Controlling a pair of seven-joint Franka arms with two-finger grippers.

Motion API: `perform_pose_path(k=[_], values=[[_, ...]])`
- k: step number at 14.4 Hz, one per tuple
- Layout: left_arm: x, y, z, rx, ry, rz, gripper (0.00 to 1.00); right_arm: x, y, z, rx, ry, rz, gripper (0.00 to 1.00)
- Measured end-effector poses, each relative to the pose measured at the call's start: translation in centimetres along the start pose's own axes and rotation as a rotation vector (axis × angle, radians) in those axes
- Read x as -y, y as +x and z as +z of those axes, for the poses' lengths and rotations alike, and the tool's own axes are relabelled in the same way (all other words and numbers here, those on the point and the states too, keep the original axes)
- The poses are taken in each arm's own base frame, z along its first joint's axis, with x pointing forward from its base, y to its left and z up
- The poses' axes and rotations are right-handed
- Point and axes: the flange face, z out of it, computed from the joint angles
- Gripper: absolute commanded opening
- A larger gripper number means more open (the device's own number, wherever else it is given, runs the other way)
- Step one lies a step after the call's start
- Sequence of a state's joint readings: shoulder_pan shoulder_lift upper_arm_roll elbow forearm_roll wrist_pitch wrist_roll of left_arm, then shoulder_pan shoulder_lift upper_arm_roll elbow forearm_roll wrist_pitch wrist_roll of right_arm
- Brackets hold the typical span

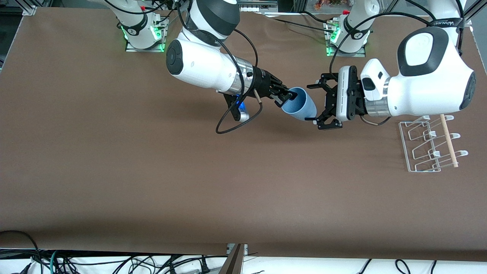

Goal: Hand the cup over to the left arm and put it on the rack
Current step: 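Grasp the cup rim with the left gripper beside the right gripper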

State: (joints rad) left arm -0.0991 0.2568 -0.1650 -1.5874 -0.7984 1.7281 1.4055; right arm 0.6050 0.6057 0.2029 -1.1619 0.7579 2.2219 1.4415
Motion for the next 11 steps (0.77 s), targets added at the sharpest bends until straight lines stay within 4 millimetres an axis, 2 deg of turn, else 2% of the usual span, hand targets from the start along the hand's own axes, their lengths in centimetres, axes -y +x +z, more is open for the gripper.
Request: perform_pose_path(k=[2,3,4,5,7,8,9,11], values=[[-0.2,1.1,1.9,-0.006,0.026,0.017,1.00,0.2,-0.1,-0.2,0.001,0.007,-0.002,0.00],[-0.2,1.2,2.6,-0.006,0.040,0.019,0.97,0.1,0.0,-0.3,-0.002,0.003,0.002,0.00],[-0.1,1.1,2.8,-0.006,0.047,0.017,0.67,0.2,0.2,-0.3,-0.004,0.003,0.006,0.00],[-0.1,1.1,2.8,-0.006,0.050,0.021,0.33,0.2,0.2,-0.3,-0.004,0.003,0.007,0.00],[-0.2,1.1,2.5,-0.005,0.056,0.037,0.02,0.3,0.1,-0.4,-0.003,0.004,0.005,0.00],[-0.2,1.0,2.3,-0.004,0.062,0.048,0.00,0.3,-0.1,-0.5,0.001,0.004,0.004,0.00],[-0.3,1.0,2.2,-0.004,0.063,0.051,0.00,0.3,-0.2,-0.5,0.003,0.006,0.004,0.17],[-0.4,1.0,2.2,-0.004,0.065,0.054,0.00,0.4,-0.3,-0.6,0.004,0.011,0.007,0.31]])
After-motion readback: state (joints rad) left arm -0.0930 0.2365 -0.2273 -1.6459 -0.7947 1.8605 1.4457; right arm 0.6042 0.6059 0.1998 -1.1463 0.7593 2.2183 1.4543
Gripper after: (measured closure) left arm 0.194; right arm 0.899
